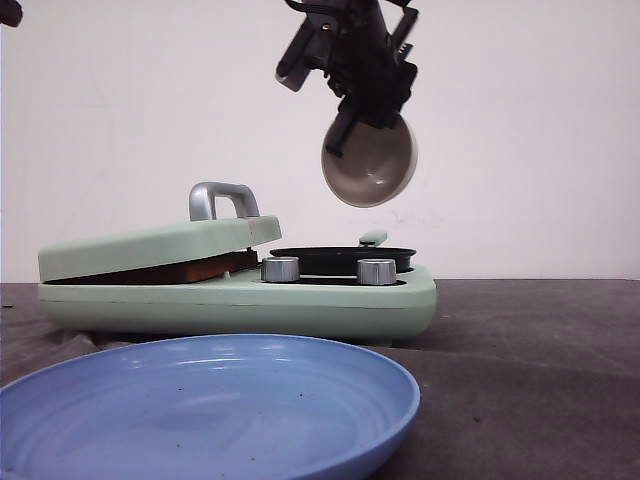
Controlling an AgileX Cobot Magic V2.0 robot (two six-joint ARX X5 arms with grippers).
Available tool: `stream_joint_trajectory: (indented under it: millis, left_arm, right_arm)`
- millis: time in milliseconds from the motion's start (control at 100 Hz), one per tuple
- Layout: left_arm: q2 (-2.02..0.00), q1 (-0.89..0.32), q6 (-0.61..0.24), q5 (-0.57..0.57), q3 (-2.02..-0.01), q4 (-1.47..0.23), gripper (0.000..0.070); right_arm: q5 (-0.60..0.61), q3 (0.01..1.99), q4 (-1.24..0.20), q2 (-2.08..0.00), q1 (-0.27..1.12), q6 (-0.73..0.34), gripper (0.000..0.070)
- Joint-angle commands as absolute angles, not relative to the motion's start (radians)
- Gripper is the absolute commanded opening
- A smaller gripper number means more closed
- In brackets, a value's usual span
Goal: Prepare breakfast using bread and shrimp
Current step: 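Carry the empty bowl with the right gripper back beside the pan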
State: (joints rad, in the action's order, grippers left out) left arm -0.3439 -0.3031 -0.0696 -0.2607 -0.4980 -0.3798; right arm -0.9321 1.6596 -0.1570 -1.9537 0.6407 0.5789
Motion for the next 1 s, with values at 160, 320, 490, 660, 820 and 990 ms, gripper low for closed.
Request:
stream_joint_trajectory:
  millis: [160,320,490,660,820,990]
  left_arm:
    - [-0.343,-0.306,-0.060,-0.263,-0.502,-0.376,0.0435]
    - [-0.344,-0.306,-0.061,-0.262,-0.502,-0.376,0.0435]
    - [-0.344,-0.306,-0.060,-0.262,-0.502,-0.377,0.0435]
    - [-0.344,-0.306,-0.056,-0.262,-0.502,-0.378,0.0435]
    - [-0.344,-0.306,-0.056,-0.262,-0.502,-0.380,0.0435]
    - [-0.344,-0.306,-0.056,-0.261,-0.502,-0.381,0.0435]
  right_arm:
    - [-0.816,1.684,-0.394,-1.826,0.572,0.241,0.0000]
    - [-0.630,1.684,-0.583,-1.748,0.471,-0.008,0.0000]
    - [-0.337,1.684,-0.728,-1.718,0.345,-0.189,0.0000]
    - [-0.146,1.684,-0.825,-1.718,0.230,-0.220,0.0000]
    - [0.012,1.683,-0.875,-1.718,0.142,-0.225,0.0000]
    - [0.146,1.650,-0.890,-1.719,0.068,-0.224,0.0000]
